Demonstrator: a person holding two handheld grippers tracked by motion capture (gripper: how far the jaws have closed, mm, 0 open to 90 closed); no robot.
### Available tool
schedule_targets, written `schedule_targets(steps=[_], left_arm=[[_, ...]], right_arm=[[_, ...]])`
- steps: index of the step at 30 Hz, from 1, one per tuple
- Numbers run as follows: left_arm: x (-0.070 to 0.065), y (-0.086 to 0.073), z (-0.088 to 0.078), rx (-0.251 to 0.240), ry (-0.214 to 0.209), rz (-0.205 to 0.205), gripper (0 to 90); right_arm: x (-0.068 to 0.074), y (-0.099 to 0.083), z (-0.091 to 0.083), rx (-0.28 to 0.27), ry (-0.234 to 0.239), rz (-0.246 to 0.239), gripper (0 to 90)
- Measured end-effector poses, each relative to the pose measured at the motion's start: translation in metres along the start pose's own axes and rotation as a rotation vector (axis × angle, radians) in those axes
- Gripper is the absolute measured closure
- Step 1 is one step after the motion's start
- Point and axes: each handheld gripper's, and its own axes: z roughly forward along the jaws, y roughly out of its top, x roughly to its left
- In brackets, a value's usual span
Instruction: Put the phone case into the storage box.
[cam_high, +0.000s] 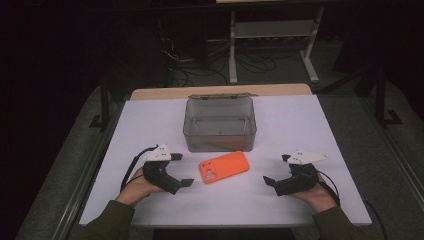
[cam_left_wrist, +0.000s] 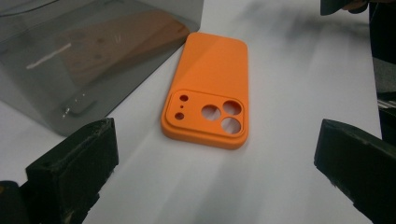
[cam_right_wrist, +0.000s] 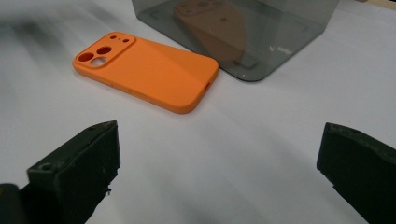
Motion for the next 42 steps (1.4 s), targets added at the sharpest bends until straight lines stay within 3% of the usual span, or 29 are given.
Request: schedule_targets(steps=[16, 28, 42], left_arm=[[0.001, 0.009, 0.011, 0.010, -0.024, 0.008, 0.0], [0.000, 0.020, 0.020, 0.003, -0.025, 0.015, 0.0], [0.000, 0.023, 0.026, 0.011, -0.019, 0.033, 0.0]], right_arm=[[-0.001, 0.000, 0.000, 0.000, -0.001, 0.001, 0.0], [-0.002, 0.000, 0.000, -0.003, -0.002, 0.005, 0.0], [-0.002, 0.000, 0.000, -0.001, -0.001, 0.007, 0.0]])
